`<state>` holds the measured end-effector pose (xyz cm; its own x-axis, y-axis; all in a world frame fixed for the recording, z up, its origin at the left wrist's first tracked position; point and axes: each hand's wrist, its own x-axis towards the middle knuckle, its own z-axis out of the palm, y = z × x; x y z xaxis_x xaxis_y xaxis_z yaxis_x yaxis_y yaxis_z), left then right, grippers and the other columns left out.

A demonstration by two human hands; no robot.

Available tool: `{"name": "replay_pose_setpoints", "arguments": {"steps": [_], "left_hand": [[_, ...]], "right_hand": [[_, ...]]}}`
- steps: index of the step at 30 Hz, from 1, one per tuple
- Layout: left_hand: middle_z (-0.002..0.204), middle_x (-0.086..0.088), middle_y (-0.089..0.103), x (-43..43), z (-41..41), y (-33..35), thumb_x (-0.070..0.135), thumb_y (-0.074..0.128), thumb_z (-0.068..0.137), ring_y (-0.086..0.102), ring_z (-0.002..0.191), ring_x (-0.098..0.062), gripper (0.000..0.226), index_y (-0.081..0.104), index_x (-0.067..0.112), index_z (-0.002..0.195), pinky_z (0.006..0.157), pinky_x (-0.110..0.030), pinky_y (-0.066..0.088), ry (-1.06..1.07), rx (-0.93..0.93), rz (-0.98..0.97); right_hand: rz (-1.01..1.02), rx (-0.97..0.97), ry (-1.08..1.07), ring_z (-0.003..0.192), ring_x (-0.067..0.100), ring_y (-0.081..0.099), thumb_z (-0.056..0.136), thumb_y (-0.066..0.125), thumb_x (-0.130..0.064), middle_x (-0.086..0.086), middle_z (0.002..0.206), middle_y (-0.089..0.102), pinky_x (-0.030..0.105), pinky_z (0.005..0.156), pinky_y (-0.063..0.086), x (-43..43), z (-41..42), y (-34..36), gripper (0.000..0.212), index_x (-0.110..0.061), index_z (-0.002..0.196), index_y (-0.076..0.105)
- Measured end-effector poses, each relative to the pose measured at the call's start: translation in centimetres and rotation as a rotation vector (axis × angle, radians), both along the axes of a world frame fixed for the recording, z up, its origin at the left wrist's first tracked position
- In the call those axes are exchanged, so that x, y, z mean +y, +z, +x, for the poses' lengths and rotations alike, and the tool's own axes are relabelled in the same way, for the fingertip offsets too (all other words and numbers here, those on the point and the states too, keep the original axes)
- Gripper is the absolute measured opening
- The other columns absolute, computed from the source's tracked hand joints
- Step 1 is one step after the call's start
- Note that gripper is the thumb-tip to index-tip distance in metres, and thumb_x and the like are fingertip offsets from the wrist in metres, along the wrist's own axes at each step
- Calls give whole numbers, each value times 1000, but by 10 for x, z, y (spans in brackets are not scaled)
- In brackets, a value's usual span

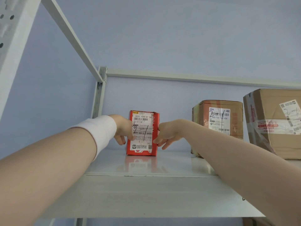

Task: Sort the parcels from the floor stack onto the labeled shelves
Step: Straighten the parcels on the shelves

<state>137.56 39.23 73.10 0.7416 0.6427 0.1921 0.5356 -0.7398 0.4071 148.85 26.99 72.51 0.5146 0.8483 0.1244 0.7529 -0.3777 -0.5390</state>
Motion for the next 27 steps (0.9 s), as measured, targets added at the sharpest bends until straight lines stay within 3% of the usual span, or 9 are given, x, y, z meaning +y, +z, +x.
{"name": "replay_pose_setpoints", "arguments": {"steps": [9, 14, 19, 27], "left_hand": [[142, -7, 48, 6, -2, -1, 21, 63, 88, 56, 120, -26, 72, 22, 23, 148, 101, -43, 47, 27, 120, 58], [131, -15, 55, 4, -18, 8, 33, 66, 85, 59, 115, -28, 71, 34, 3, 140, 99, -41, 48, 171, 172, 175], [122, -14, 61, -11, -50, 40, 34, 64, 86, 61, 111, -28, 58, 48, 0, 130, 97, -41, 50, 293, 131, 272], [131, -13, 56, -100, -20, 68, 30, 66, 85, 58, 115, -28, 62, 44, -1, 135, 101, -43, 46, 242, -71, 241]], "right_hand": [[51, 41, 12, 125, 30, 50, 91, 55, -2, 16, 142, 43, 38, 100, 47, -1, 2, -5, 52, -2, 139, 34], [94, 66, 5, 130, 33, 44, 90, 59, -6, 16, 150, 29, 38, 102, 45, -19, -1, 1, 66, -4, 146, 23], [218, 117, 42, 127, 31, 46, 86, 66, -13, 15, 149, 33, 37, 95, 50, -56, 5, 16, 81, -5, 148, 15], [242, 111, 141, 122, 27, 51, 87, 63, -17, 10, 148, 36, 34, 90, 52, -148, 55, 24, 75, -9, 148, 20]]}}
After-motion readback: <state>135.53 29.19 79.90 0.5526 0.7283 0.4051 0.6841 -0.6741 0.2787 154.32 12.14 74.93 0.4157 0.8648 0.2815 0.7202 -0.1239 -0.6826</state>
